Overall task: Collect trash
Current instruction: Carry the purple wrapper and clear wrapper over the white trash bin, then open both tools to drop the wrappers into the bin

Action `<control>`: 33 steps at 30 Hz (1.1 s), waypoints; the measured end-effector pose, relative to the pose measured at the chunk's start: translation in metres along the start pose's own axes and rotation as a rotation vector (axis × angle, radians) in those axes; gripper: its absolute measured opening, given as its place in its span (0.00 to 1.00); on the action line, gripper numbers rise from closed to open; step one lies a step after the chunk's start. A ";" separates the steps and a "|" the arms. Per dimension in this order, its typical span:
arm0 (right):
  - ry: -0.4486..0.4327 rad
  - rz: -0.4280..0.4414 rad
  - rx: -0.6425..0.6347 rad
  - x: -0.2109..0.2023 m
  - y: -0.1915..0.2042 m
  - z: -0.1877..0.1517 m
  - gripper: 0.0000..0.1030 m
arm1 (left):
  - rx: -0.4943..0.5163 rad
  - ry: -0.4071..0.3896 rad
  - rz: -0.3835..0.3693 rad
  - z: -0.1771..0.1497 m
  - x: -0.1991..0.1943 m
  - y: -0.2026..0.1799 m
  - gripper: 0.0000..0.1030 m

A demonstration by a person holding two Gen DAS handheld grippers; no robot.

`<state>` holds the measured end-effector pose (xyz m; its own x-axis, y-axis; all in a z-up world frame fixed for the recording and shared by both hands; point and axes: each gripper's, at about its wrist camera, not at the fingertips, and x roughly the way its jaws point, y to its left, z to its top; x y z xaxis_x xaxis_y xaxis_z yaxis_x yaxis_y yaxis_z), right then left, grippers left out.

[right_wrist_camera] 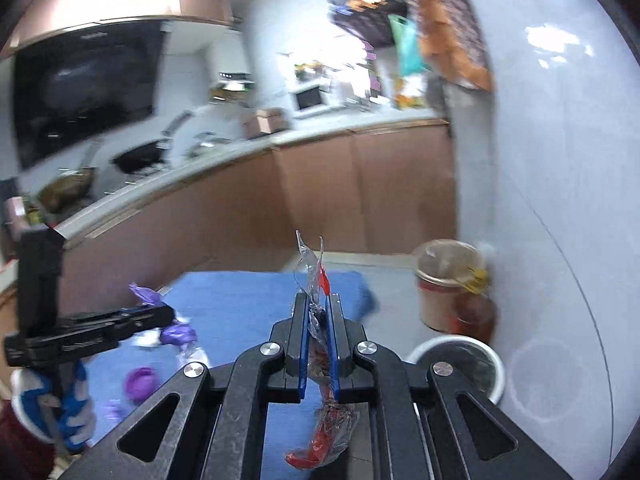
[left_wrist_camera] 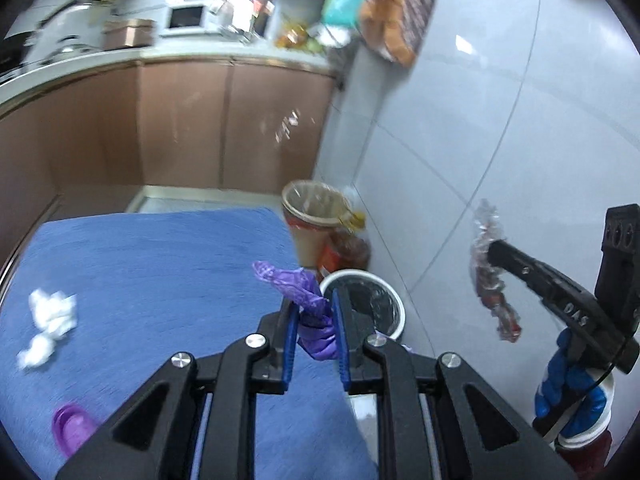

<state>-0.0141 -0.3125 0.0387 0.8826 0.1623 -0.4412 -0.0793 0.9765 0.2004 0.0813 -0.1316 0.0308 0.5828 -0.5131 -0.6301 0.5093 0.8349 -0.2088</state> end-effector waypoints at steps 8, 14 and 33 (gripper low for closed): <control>0.108 -0.157 0.112 0.088 -0.103 -0.021 0.08 | 0.083 0.178 -0.014 0.038 0.177 -0.061 0.16; 0.184 -0.234 0.125 0.150 -0.151 -0.034 0.08 | 0.069 0.296 0.011 0.041 0.290 -0.071 0.17; 0.284 -0.374 0.134 0.213 -0.209 -0.077 0.39 | -0.114 0.398 -0.053 0.025 0.364 -0.045 0.40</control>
<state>0.1550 -0.4714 -0.1645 0.6763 -0.1453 -0.7221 0.2956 0.9515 0.0853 0.2863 -0.3611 -0.1706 0.2563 -0.4578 -0.8513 0.4460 0.8374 -0.3160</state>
